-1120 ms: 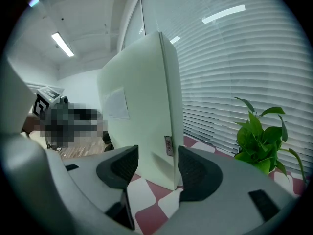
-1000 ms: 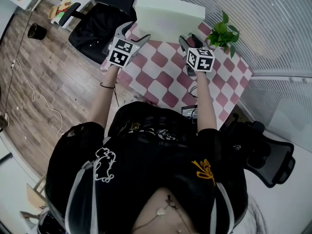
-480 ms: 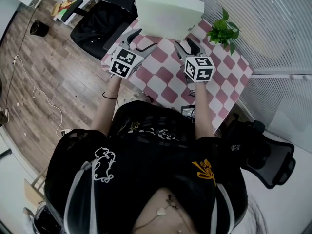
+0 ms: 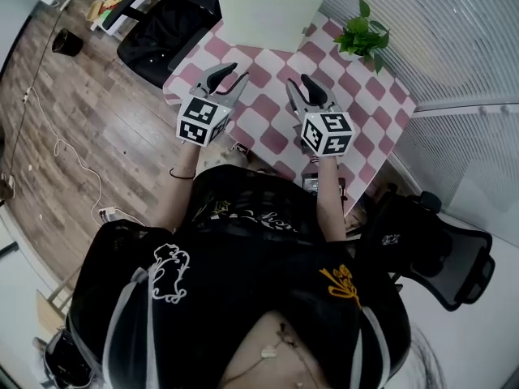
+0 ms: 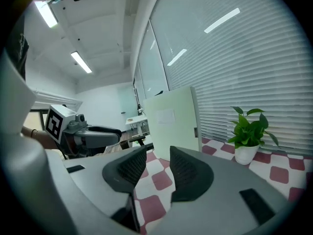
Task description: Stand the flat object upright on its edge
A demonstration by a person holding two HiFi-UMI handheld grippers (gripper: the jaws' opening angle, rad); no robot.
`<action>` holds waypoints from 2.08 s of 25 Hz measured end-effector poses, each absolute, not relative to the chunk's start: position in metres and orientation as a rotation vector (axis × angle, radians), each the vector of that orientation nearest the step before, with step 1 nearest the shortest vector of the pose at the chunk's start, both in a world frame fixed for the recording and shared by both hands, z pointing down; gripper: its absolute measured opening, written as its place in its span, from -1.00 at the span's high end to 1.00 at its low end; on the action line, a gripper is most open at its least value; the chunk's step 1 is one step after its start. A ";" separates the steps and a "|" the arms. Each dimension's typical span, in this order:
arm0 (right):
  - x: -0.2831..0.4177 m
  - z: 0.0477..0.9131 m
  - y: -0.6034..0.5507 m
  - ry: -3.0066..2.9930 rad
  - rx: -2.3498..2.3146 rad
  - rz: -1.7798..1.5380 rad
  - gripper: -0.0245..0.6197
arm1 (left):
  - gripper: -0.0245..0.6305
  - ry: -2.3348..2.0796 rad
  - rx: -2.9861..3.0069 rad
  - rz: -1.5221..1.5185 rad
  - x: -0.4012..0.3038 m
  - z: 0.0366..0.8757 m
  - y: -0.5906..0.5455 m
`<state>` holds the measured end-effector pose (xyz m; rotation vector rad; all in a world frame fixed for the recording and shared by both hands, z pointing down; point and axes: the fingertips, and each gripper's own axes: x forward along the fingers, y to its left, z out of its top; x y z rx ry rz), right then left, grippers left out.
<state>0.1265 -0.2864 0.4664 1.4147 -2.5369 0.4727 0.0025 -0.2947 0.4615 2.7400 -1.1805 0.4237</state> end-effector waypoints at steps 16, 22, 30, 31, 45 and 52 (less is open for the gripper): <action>0.168 0.461 -0.156 -2.649 1.335 0.492 0.67 | 0.61 -1.209 2.689 0.377 0.071 0.458 -0.154; 0.170 0.460 -0.129 -2.682 1.303 0.486 0.71 | 0.62 -1.211 2.689 0.424 0.082 0.456 -0.119; 0.156 0.464 -0.104 -2.711 1.264 0.525 0.76 | 0.62 -1.201 2.706 0.488 0.078 0.454 -0.094; 0.152 0.466 -0.102 -2.711 1.257 0.527 0.76 | 0.62 -1.197 2.706 0.495 0.076 0.455 -0.090; 0.074 0.468 -0.030 -2.662 1.322 0.522 0.77 | 0.62 -1.161 2.736 0.518 -0.011 0.456 -0.013; 0.020 0.473 0.024 -2.603 1.402 0.520 0.80 | 0.62 -1.103 2.759 0.507 -0.072 0.463 0.035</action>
